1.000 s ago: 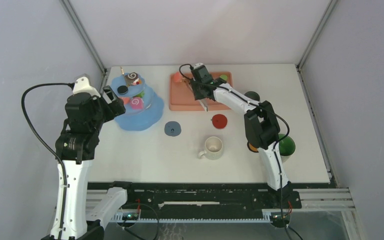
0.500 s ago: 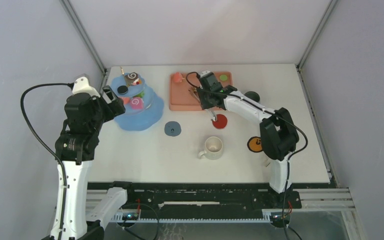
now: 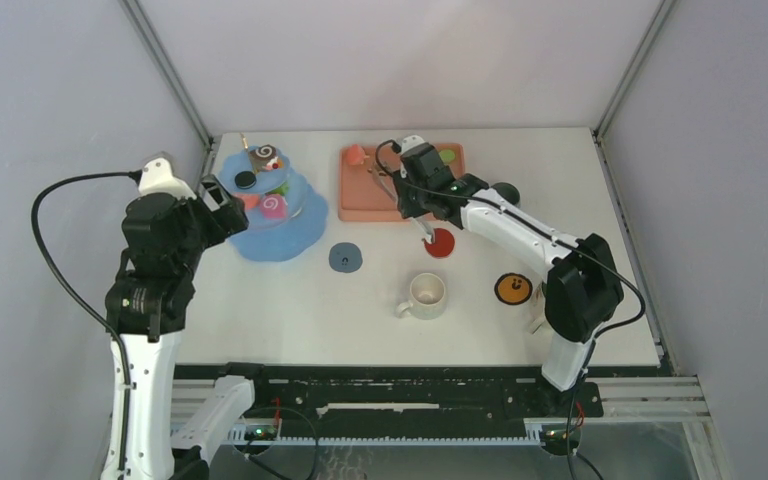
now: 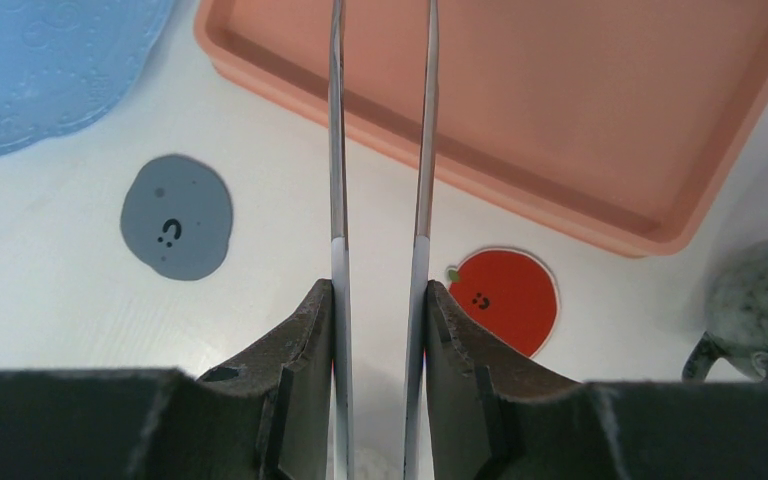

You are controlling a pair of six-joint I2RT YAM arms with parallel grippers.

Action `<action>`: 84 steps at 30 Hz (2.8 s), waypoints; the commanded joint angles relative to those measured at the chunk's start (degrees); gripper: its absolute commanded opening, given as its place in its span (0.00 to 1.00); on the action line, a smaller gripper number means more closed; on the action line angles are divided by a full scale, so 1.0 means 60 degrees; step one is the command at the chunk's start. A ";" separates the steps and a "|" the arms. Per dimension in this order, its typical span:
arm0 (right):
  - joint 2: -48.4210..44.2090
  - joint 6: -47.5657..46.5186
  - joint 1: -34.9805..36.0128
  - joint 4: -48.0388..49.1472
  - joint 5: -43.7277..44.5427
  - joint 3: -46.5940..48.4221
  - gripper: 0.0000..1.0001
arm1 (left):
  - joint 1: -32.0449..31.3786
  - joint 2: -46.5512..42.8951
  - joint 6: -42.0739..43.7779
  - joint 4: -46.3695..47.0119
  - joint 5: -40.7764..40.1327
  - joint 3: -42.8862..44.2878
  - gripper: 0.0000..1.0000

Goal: Serve the afternoon tea

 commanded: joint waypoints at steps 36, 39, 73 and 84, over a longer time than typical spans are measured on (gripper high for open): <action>0.2719 0.0512 0.3664 0.0645 -0.1537 0.2957 0.14 | 0.0080 -0.0490 0.0115 0.0070 -0.0196 0.0247 0.86; 0.3156 0.0579 0.3702 0.0582 -0.1601 0.3461 0.14 | 0.0064 -0.0463 0.0138 0.0064 -0.0205 0.0245 0.86; 0.6306 0.1396 0.3626 0.0086 -0.0930 0.7400 0.44 | 0.0069 -0.0309 0.0168 0.0186 -0.0166 0.0178 0.86; 0.5677 0.1234 0.3645 0.0046 -0.1005 0.6813 0.48 | 0.0074 -0.0280 0.0138 0.0188 -0.0094 0.0258 0.86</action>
